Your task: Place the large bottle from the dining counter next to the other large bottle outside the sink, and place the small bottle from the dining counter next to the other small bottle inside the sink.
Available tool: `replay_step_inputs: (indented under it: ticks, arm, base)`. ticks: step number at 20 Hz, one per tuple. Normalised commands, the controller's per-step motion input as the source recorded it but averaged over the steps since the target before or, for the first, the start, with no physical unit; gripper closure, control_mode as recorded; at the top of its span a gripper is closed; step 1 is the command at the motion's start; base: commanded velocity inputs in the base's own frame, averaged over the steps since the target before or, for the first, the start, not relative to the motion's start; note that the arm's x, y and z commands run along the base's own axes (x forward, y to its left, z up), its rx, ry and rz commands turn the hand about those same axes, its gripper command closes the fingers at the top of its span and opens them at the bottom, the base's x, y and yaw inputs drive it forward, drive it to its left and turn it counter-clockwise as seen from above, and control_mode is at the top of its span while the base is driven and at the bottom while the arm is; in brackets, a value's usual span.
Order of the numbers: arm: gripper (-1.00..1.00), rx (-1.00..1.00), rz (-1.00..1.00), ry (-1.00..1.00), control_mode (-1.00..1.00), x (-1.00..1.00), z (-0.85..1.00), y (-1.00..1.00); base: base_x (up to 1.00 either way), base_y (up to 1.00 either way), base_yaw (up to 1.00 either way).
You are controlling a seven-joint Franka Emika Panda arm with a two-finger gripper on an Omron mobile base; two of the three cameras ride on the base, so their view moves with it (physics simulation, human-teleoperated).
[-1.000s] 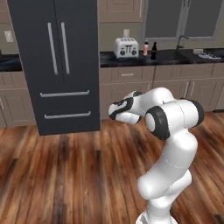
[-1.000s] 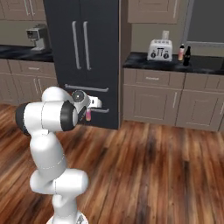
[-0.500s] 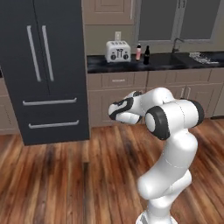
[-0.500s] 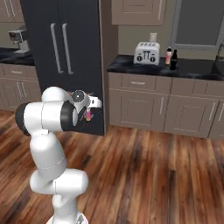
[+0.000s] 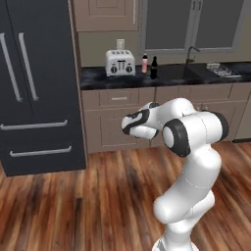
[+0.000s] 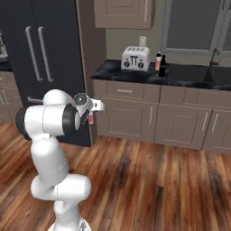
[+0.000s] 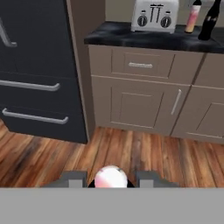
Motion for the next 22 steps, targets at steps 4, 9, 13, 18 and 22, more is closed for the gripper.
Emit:
replay_step_inputs:
  ticks: [4, 9, 13, 18, 22]
  arm:
    - [1.0, 0.0, 0.0, 0.0, 1.0, 0.0, 0.0, 0.0]
    - [1.0, 0.0, 0.0, 0.0, 1.0, 0.0, 0.0, 0.0]
    - [1.0, 0.0, 0.0, 0.0, 1.0, 0.0, 0.0, 0.0]
    - [1.0, 0.0, 0.0, 0.0, 1.0, 0.0, 0.0, 0.0]
    - [1.0, 0.0, 0.0, 0.0, 1.0, 0.0, 0.0, 0.0]
  base:
    - [0.63, -0.64, 0.0]
    - [0.68, -0.61, 0.0]
    - [0.69, -0.61, 0.0]
    - [0.65, -0.64, 0.0]
    - [0.57, -0.63, 0.0]
